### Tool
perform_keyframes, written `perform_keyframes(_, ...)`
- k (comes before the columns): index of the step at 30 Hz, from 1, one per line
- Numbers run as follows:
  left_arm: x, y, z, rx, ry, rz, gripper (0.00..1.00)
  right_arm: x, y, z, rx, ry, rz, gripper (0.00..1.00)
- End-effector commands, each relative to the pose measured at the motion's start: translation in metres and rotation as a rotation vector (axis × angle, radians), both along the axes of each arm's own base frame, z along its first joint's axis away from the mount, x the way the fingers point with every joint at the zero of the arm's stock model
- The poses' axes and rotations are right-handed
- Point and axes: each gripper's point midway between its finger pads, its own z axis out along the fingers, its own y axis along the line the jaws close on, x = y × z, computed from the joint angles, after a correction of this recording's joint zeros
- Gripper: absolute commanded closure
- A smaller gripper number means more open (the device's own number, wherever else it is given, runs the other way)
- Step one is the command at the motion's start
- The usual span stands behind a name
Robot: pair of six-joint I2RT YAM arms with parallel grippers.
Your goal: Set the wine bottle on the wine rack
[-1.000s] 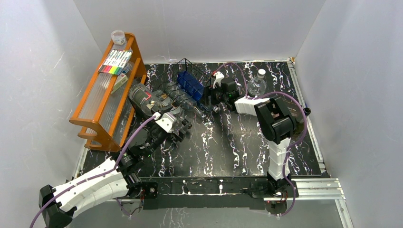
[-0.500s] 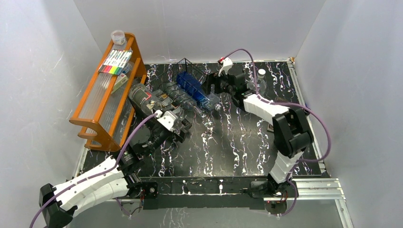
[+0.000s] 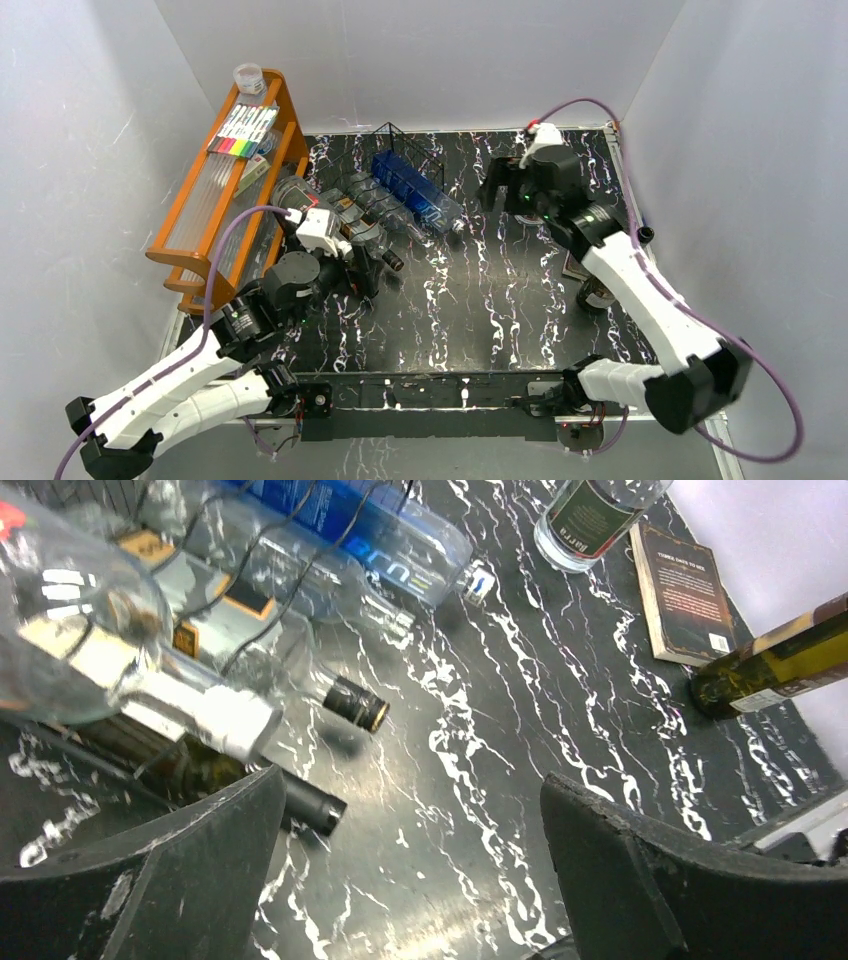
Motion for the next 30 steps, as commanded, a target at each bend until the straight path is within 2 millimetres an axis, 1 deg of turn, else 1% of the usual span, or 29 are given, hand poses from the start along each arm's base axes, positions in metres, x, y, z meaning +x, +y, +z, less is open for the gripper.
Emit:
perform_keyframes(1,-0.021,0.006,-0.021,-0.033,0.209,0.04,0.02,-0.037,-0.057,0.037,-0.034,-0.005,-0.205,0.05)
perform_keyframes(4,-0.03,-0.007,-0.015,-0.075,0.223,-0.037,0.02,-0.059,-0.091,0.063,-0.091,-0.05,-0.285,0.05)
perform_keyframes(6,-0.032,-0.012,-0.008,-0.084,0.192,-0.088,0.02,-0.072,-0.119,0.079,-0.141,-0.081,-0.37,0.02)
perform_keyframes(8,-0.033,-0.015,-0.001,-0.082,0.141,-0.137,0.02,-0.083,-0.144,0.093,-0.184,-0.119,-0.457,0.02)
perform_keyframes(11,-0.027,-0.015,0.004,-0.103,0.089,-0.126,0.02,-0.093,-0.176,0.101,-0.249,-0.149,-0.588,0.02)
perform_keyframes(12,-0.024,-0.014,0.004,-0.098,0.053,-0.123,0.02,-0.096,-0.196,0.105,-0.304,-0.15,-0.695,0.02)
perform_keyframes(13,-0.025,-0.015,0.005,-0.09,0.042,-0.14,0.02,-0.097,-0.204,0.106,-0.326,-0.156,-0.742,0.02)
perform_keyframes(15,-0.025,-0.015,0.005,-0.078,0.028,-0.155,0.02,-0.098,-0.214,0.108,-0.354,-0.167,-0.806,0.02)
perform_keyframes(17,-0.027,-0.017,0.004,-0.074,0.022,-0.175,0.02,-0.099,-0.219,0.11,-0.353,-0.176,-0.843,0.02)
perform_keyframes(19,-0.03,-0.022,0.004,-0.077,0.018,-0.21,0.02,-0.101,-0.222,0.109,-0.349,-0.18,-0.867,0.02)
perform_keyframes(22,-0.034,-0.035,0.007,-0.11,-0.005,-0.281,0.02,-0.106,-0.227,0.105,-0.347,-0.173,-0.903,0.02)
perform_keyframes(24,-0.032,-0.04,0.008,-0.113,-0.016,-0.29,0.02,-0.108,-0.227,0.1,-0.336,-0.158,-0.909,0.02)
perform_keyframes(27,-0.02,-0.04,0.005,-0.09,-0.028,-0.243,0.02,-0.114,-0.233,0.085,-0.384,-0.121,-0.939,0.02)
perform_keyframes(30,-0.015,-0.043,0.003,-0.07,-0.04,-0.239,0.02,-0.114,-0.235,0.072,-0.422,-0.097,-0.954,0.02)
